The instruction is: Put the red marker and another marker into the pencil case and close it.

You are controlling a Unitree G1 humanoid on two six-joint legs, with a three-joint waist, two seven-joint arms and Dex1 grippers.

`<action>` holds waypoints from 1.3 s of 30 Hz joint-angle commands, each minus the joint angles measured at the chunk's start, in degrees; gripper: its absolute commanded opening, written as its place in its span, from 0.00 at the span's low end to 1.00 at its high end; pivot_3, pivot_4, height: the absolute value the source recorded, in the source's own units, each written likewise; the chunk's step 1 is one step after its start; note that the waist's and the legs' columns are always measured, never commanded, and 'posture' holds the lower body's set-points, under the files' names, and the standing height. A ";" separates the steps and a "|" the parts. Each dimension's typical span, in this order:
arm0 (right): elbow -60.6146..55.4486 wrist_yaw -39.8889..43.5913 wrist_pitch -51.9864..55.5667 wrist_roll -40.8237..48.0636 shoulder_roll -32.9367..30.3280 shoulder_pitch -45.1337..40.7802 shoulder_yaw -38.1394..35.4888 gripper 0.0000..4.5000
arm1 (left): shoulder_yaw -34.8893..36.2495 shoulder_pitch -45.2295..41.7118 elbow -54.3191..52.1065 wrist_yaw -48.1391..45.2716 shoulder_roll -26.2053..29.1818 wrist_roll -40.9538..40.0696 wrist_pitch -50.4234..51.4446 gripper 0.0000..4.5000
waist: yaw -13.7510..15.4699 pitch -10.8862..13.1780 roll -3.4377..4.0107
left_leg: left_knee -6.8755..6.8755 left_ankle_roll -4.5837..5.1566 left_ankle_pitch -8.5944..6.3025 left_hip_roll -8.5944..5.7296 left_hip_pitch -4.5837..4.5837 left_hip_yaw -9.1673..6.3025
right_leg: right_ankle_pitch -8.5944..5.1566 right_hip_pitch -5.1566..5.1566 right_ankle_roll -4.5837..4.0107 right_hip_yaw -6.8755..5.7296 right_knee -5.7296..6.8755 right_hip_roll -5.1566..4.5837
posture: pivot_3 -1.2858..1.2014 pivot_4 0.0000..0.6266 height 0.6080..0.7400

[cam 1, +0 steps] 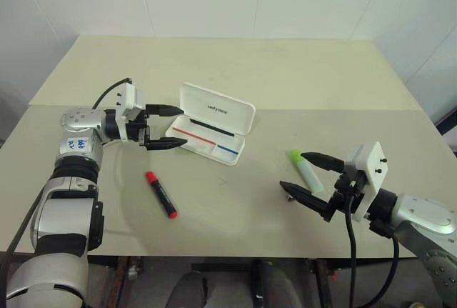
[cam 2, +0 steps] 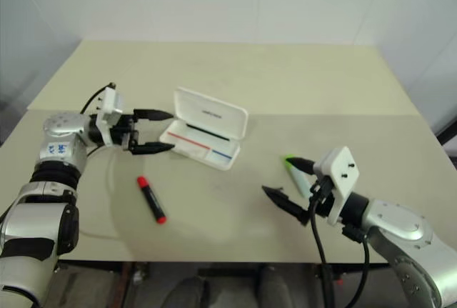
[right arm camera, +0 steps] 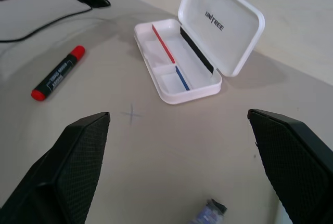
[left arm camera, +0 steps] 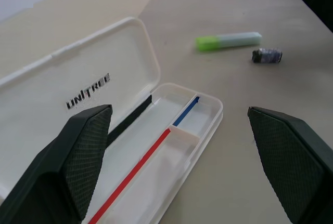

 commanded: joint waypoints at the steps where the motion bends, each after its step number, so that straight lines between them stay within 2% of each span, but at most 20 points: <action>1: -3.10 0.22 -2.69 -0.08 0.77 2.46 0.25 1.00 | -0.28 -3.81 3.37 -4.33 -0.78 2.06 -2.33 0.99 | 0.02 0.01 -0.01 | 0.00 0.01 0.00 0.00 -0.01 0.00 | 0.00 0.00 0.00 0.00 0.01 0.01 | 0.52 0.24 1.00; 15: -4.20 -2.07 -4.33 -4.10 0.44 6.33 -0.05 1.00 | -2.67 -6.62 10.15 -4.17 -2.96 9.91 -6.74 0.99 | -0.25 0.02 -0.03 | 0.05 0.02 0.00 0.03 0.02 0.07 | 0.09 0.02 0.03 0.10 -0.06 0.07 | 0.52 0.24 1.00; 22: -5.30 -3.08 -5.02 -5.16 0.80 8.83 -0.97 1.00 | -5.77 -6.54 11.58 -2.23 -1.69 15.94 -8.80 0.99 | -0.25 0.02 -0.03 | 0.04 0.02 0.00 0.02 0.03 0.07 | 0.10 0.02 0.04 0.12 -0.06 0.07 | 0.52 0.24 1.00; 29: -6.66 -4.30 -5.61 -5.76 1.41 11.11 -1.43 1.00 | -6.34 -6.92 12.57 -2.48 -1.58 18.21 -7.87 0.99 | -0.24 0.02 -0.03 | 0.05 0.02 0.00 0.03 0.03 0.09 | 0.10 0.02 0.04 0.16 -0.05 0.09 | 0.52 0.24 1.00; 39: -8.40 -5.55 -6.30 -6.28 1.76 13.70 -1.78 1.00 | -9.25 -7.45 13.79 3.19 -1.51 24.38 -6.93 0.99 | -0.65 0.01 -0.05 | 0.05 0.02 0.01 0.03 0.10 0.10 | 0.10 0.10 0.05 0.20 -0.05 0.10 | 0.52 0.24 1.00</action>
